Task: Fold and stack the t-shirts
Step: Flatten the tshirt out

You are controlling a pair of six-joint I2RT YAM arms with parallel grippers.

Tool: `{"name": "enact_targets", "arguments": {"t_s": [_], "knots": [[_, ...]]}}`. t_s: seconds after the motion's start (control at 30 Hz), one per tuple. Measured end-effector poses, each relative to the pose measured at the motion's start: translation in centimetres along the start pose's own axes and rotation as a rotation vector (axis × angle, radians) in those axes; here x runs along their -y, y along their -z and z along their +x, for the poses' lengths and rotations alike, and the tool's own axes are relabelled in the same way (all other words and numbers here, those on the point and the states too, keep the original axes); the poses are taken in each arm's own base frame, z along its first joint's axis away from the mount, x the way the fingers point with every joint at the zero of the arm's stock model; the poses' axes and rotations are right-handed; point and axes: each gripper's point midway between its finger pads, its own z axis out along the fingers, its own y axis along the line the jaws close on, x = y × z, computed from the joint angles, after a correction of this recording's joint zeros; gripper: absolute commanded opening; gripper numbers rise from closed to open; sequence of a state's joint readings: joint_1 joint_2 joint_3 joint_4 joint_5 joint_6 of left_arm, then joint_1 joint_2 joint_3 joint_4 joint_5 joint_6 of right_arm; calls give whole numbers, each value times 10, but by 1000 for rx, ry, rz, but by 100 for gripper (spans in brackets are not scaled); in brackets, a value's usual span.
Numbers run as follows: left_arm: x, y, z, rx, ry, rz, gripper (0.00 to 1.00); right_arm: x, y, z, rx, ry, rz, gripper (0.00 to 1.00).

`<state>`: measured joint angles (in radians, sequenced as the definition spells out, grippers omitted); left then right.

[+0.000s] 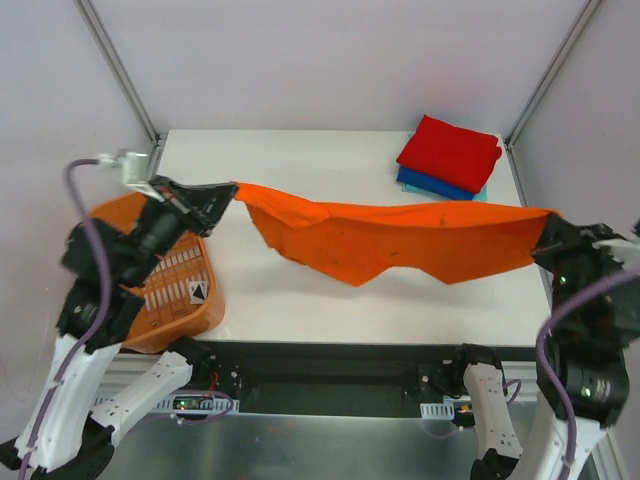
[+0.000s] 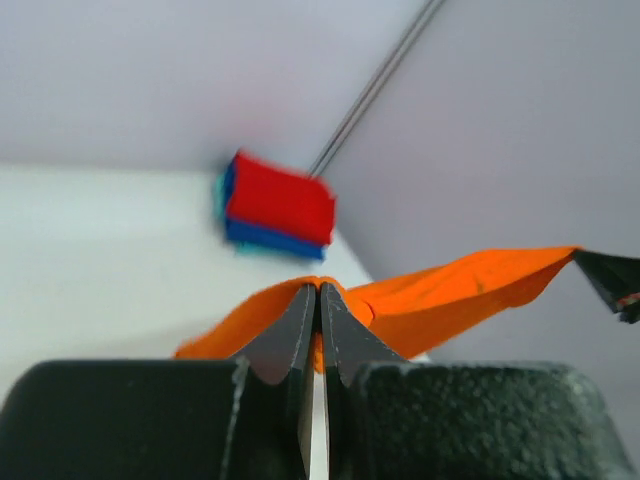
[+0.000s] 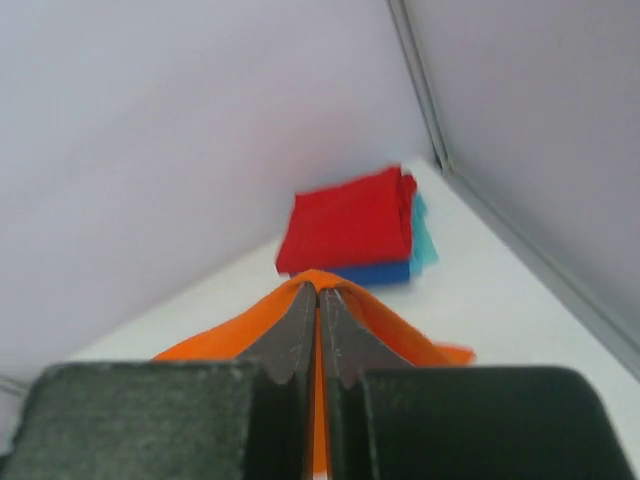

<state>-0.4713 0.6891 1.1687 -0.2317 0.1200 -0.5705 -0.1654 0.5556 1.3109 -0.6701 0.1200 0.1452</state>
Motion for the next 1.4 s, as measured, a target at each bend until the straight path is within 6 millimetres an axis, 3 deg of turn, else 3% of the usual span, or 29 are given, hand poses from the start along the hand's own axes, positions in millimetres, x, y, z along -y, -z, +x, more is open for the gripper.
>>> {"name": "enact_targets", "arguments": {"t_s": [0.1, 0.2, 0.3, 0.43, 0.53, 0.67, 0.8, 0.87, 0.97, 1.13, 1.23, 1.27, 1.4], "knots": [[62, 45, -64, 149, -64, 170, 0, -15, 50, -61, 170, -6, -46, 1], [109, 87, -108, 251, -117, 305, 0, -23, 90, -100, 293, -9, -74, 1], [149, 134, -141, 345, -175, 423, 0, -26, 128, -128, 386, -9, -96, 1], [177, 177, -159, 406, -235, 510, 0, -28, 162, -143, 454, -2, -118, 1], [186, 195, -165, 429, -259, 539, 0, -26, 174, -144, 478, 5, -124, 1], [192, 202, -166, 424, -278, 557, 0, -26, 183, -147, 495, 12, -136, 0], [190, 195, -164, 407, -282, 547, 0, -29, 183, -147, 491, 18, -150, 1], [185, 184, -162, 392, -284, 525, 0, -29, 174, -143, 473, 22, -147, 1], [165, 149, -160, 367, -280, 434, 0, -29, 145, -127, 406, 34, -138, 1], [93, 38, -149, 283, -265, 127, 0, -24, 50, -68, 183, 65, -94, 0], [26, -47, -117, 167, -277, -90, 0, -13, -32, -7, -27, 80, -37, 1], [-8, -82, -94, 94, -281, -178, 0, -7, -61, 23, -106, 84, -20, 1], [-126, -178, 1, -182, -259, -381, 0, 30, -140, 140, -418, 99, 92, 1]]}}
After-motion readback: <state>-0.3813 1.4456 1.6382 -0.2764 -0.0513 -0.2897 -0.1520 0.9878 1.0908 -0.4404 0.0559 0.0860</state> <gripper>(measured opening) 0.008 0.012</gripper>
